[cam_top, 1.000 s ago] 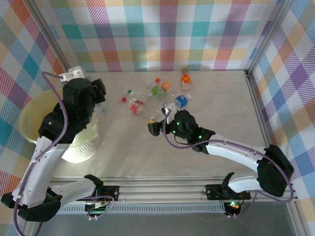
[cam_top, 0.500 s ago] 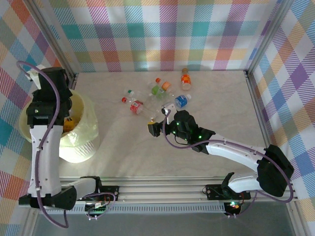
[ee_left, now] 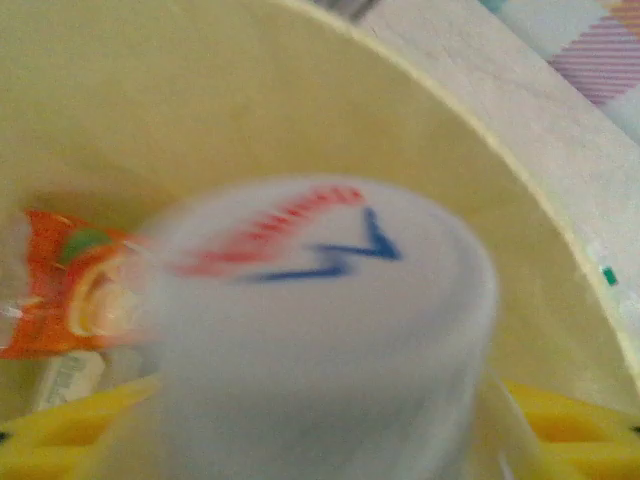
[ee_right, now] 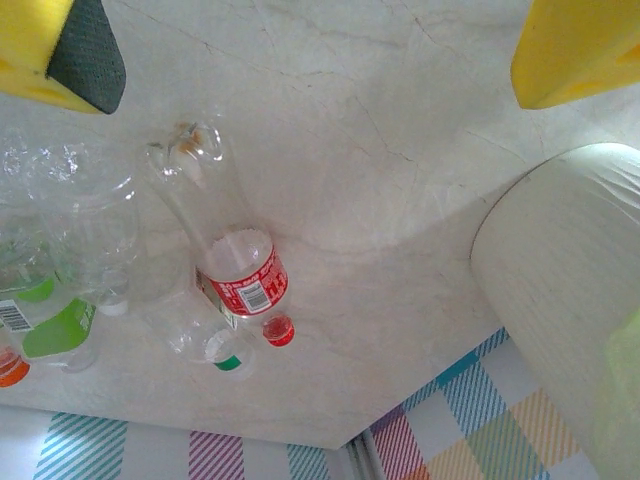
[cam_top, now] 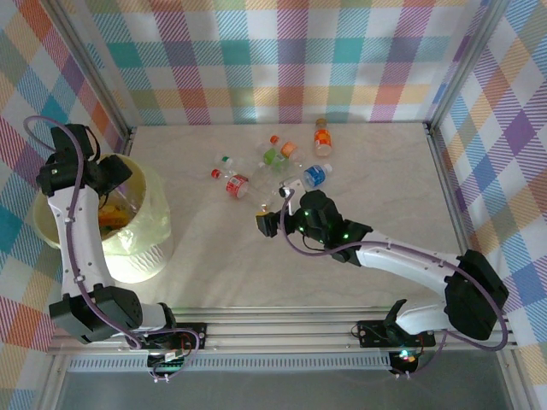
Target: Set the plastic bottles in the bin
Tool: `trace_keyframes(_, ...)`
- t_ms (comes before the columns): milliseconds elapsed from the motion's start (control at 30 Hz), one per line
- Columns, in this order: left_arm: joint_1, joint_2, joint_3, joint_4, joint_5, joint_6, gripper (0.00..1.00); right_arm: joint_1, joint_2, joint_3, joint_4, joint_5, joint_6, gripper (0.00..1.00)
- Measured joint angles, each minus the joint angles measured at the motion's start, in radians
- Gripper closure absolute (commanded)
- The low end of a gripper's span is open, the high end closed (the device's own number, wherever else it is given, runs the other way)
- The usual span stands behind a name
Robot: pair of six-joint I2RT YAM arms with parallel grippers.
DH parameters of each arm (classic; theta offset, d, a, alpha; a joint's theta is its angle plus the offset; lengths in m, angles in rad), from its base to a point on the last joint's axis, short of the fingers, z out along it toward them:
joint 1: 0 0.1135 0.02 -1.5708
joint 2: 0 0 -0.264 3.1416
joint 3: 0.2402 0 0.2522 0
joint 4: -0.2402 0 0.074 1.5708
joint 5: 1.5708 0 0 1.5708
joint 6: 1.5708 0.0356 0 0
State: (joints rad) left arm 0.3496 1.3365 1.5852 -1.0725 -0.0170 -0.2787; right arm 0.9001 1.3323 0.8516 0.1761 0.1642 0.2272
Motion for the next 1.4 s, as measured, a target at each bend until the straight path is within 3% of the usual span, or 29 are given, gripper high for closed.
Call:
trace_keyframes(567, 0.0, -0.102, 0.017, -0.009, 0.143, -0.02, 0.03, 0.0, 0.072, 0.058, -0.052, 0.065, 0.124, 0.0)
trace_keyframes(800, 0.0, -0.155, 0.044, 0.005, 0.269, -0.047, 0.0, 0.0, 0.09, 0.067, -0.086, 0.105, 0.18, 0.0)
trace_keyframes(967, -0.032, -0.187, 0.05, 0.063, 0.436, -0.111, 0.0, 0.0, 0.091, 0.067, -0.091, 0.117, 0.188, 0.0)
trace_keyframes(1133, -0.174, -0.199, 0.05, 0.134, 0.506, -0.165, 0.0, 0.0, 0.091, 0.067, -0.101, 0.129, 0.187, 0.0)
trace_keyframes(1400, -0.494, -0.208, -0.058, 0.306, 0.454, -0.24, 0.0, -0.043, 0.092, 0.089, -0.199, 0.139, 0.211, 0.0)
